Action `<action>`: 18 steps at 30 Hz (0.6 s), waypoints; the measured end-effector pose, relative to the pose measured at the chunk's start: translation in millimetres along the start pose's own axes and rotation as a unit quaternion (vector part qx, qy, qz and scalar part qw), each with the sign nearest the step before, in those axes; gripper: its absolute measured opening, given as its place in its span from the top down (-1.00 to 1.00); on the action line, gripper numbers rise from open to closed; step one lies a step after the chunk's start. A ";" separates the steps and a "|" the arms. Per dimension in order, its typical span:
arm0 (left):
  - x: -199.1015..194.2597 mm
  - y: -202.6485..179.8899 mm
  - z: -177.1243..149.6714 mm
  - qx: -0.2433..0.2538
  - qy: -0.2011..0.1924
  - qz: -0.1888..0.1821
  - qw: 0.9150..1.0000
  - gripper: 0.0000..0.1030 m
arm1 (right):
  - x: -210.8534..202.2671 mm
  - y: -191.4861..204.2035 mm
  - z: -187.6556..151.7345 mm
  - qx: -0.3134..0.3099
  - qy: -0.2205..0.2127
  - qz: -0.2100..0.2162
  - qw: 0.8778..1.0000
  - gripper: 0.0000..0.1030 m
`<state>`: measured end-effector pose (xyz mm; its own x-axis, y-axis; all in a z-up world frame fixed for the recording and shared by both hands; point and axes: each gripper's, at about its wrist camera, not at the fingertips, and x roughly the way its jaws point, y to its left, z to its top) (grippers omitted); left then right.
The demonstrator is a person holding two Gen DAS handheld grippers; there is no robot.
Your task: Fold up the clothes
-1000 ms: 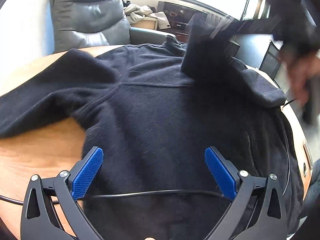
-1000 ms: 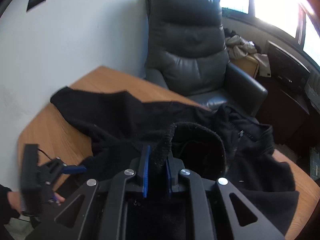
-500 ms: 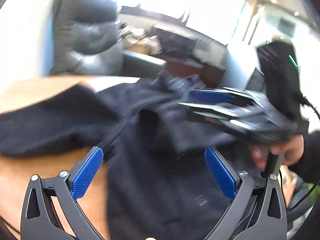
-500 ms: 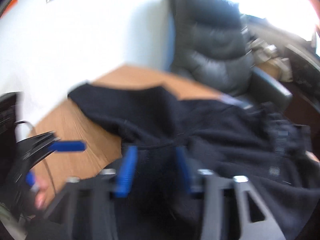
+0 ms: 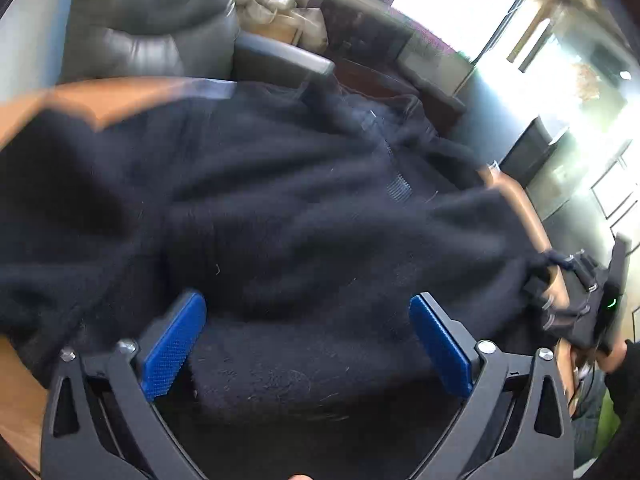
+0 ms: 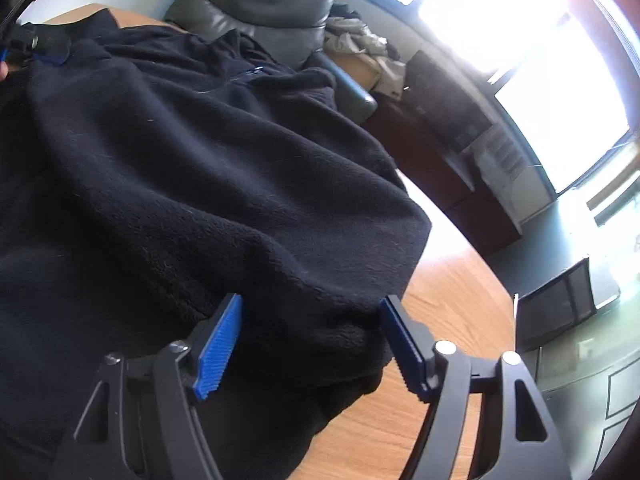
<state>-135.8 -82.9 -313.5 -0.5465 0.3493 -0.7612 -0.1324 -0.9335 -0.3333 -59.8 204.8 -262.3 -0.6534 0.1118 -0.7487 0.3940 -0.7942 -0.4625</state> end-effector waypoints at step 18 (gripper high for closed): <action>-22.3 6.3 -18.8 0.010 0.008 0.024 1.000 -1.00 | 2.9 6.1 -20.9 -0.124 -0.007 -0.053 0.991 -0.35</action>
<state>-108.9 -95.1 -309.0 -0.5402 0.3045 -0.7845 -0.1232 -0.9508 -0.2842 -45.8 212.7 -277.3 -0.7078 0.1761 -0.6841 0.4693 -0.6066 -0.6417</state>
